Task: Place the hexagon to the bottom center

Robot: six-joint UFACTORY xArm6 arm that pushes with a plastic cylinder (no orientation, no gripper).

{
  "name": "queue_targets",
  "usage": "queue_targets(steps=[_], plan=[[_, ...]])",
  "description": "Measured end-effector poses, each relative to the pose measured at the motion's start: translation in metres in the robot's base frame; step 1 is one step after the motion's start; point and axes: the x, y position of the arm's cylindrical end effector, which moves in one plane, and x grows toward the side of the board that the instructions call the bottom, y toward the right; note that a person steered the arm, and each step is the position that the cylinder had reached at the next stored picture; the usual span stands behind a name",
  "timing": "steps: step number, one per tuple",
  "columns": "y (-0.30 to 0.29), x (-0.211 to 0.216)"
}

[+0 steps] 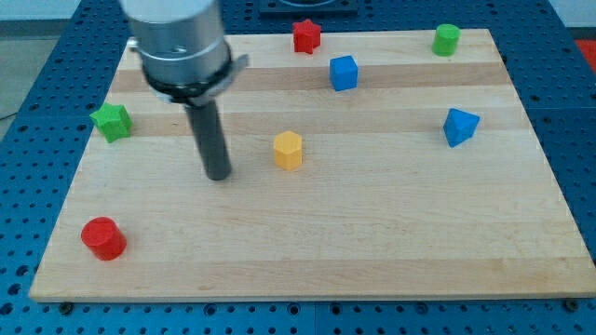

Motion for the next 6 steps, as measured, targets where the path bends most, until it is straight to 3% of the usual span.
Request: queue_targets(steps=[1,2,3,4,5,6], plan=[[0.008,-0.040],[0.075,-0.043],[0.162,0.004],[0.185,0.023],[0.175,0.009],[0.231,0.003]])
